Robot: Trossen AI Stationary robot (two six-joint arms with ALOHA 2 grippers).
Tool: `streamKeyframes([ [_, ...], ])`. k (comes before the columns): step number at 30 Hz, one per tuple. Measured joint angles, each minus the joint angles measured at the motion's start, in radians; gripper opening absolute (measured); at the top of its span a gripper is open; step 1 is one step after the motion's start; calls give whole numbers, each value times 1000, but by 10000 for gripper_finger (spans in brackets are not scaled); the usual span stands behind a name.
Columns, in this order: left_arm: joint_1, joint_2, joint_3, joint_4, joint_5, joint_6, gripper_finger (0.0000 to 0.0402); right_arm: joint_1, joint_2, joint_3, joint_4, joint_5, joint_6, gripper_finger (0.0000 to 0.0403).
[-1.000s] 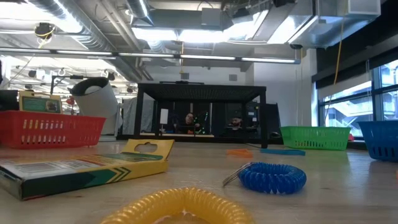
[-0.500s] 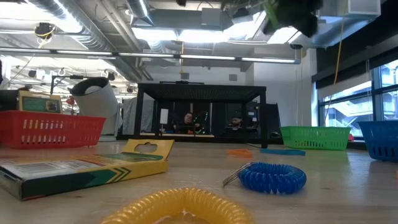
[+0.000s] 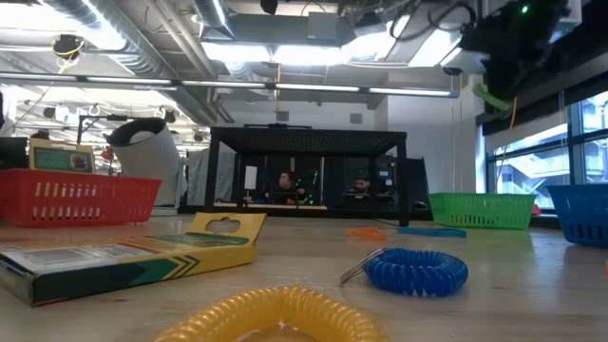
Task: Pick & Place Office Desk Supplies
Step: Put the green spring keychain into the green bin
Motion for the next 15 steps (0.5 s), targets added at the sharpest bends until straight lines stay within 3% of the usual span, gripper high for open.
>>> streamKeyframes([
  [15,0,0,0,5,-1,3,196,-391,0,-120,201,-19,3,25],
])
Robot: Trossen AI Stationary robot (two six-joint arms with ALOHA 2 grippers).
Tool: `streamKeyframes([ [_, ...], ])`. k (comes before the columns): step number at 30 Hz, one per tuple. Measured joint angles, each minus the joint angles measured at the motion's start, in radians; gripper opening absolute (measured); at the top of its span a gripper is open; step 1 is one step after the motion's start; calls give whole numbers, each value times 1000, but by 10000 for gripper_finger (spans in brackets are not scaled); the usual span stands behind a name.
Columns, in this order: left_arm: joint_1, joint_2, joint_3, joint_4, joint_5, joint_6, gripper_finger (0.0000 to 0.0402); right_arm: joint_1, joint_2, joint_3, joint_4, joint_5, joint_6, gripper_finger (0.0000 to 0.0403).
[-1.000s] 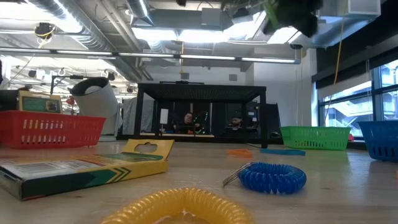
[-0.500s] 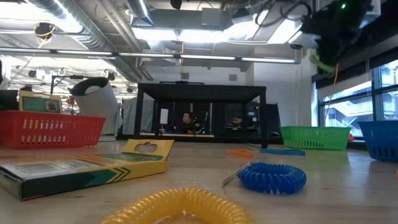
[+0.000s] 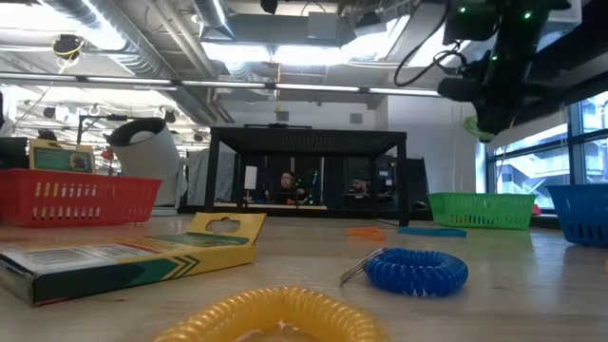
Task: Pick & Place Office Desk Supplies
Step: Put the green spring keychain into the green bin
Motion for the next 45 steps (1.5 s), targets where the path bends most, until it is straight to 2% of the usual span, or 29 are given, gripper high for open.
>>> streamKeyframes([
  [4,0,0,0,-2,0,0,196,-67,0,-32,121,5,-51,25],
  [9,-6,0,0,-11,0,0,196,-121,0,-95,245,-51,-71,25],
  [14,-8,0,0,-29,2,0,196,-152,0,-178,310,-56,-71,25],
  [18,-6,0,0,-30,0,1,196,-162,0,-263,428,-57,-71,25],
  [23,-5,0,0,-30,-60,53,196,-164,0,-362,594,-53,-71,25],
  [29,5,0,0,-30,-131,105,196,-164,0,-412,686,-52,-71,28],
  [35,37,0,0,-30,-132,97,196,-164,0,-415,685,-63,-79,65],
  [45,60,0,0,-30,-105,76,196,-164,0,-415,685,-72,-97,159],
])
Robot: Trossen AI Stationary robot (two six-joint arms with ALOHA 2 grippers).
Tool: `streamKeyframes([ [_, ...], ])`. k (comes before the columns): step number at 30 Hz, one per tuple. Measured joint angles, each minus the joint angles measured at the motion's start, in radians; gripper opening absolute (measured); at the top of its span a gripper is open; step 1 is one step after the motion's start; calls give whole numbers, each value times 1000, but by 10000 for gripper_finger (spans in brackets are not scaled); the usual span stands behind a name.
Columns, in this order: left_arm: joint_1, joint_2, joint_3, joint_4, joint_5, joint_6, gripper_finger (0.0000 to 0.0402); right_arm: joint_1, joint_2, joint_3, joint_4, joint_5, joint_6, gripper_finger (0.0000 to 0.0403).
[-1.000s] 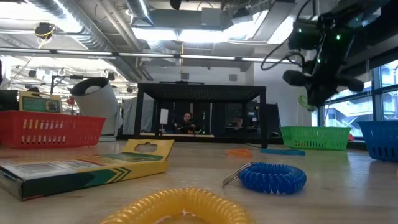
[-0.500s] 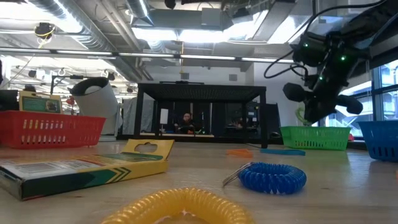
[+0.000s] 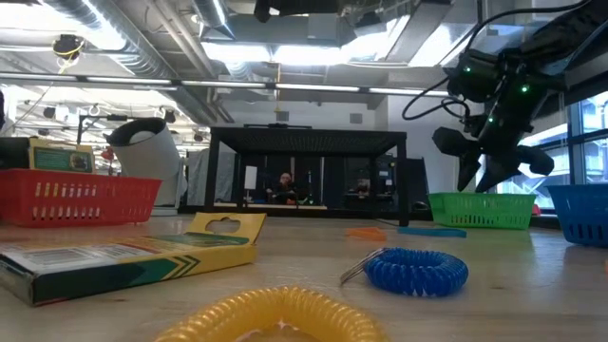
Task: Pick & Place Office Desk Supplies
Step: Put the green spring keychain into the green bin, then put the blue spring keychain into the green bin
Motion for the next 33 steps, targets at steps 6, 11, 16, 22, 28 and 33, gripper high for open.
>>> streamKeyframes([
  [6,0,0,0,-68,-3,-79,196,0,0,19,-9,-13,-4,214],
  [11,14,0,0,-252,-7,-262,196,4,0,105,-58,-18,-75,224],
  [16,12,0,0,-473,51,-456,196,52,0,230,-157,-26,-160,210],
  [22,-24,0,0,-784,435,-701,196,138,0,369,-338,65,-209,198],
  [28,-176,0,0,-1142,711,-1003,196,204,0,425,-428,91,-210,198],
  [33,-358,0,0,-1261,750,-1239,196,257,0,424,-436,76,-183,198],
])
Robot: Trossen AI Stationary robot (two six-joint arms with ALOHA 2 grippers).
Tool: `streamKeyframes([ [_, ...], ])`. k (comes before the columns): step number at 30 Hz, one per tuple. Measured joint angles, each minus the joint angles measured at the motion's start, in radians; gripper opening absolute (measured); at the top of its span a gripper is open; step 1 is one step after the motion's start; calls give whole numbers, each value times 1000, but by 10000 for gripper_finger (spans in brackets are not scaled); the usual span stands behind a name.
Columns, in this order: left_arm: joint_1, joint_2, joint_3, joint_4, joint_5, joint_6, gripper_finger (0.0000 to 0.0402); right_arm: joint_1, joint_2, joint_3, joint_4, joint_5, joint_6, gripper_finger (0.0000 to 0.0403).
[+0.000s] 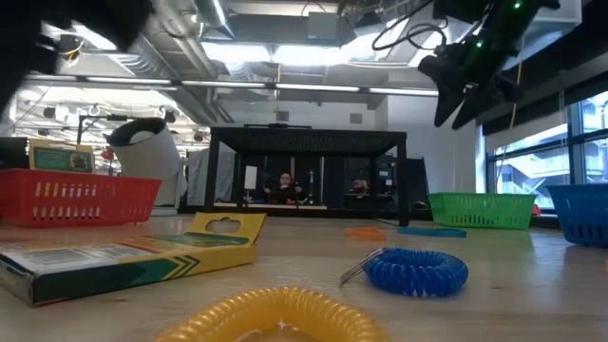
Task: Pick & Place Office Desk Supplies
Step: Put the blue spring keychain into the green bin
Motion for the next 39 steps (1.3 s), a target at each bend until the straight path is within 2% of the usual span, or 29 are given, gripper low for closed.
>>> streamKeyframes([
  [10,-278,2,-6,-35,-117,-415,196,32,0,0,-1,0,25,197],
  [13,-353,3,-42,-27,-116,-547,196,32,0,0,-1,-1,26,197],
  [18,-437,4,-150,85,-132,-726,196,32,0,0,-1,-4,51,197],
  [25,-444,5,-283,207,-133,-770,196,32,0,0,-1,-4,74,197],
  [31,-441,0,-383,414,-124,-767,194,32,0,0,-1,-3,79,197],
  [39,-448,-2,-421,426,-116,-769,145,32,0,-1,1,-1,79,197],
])
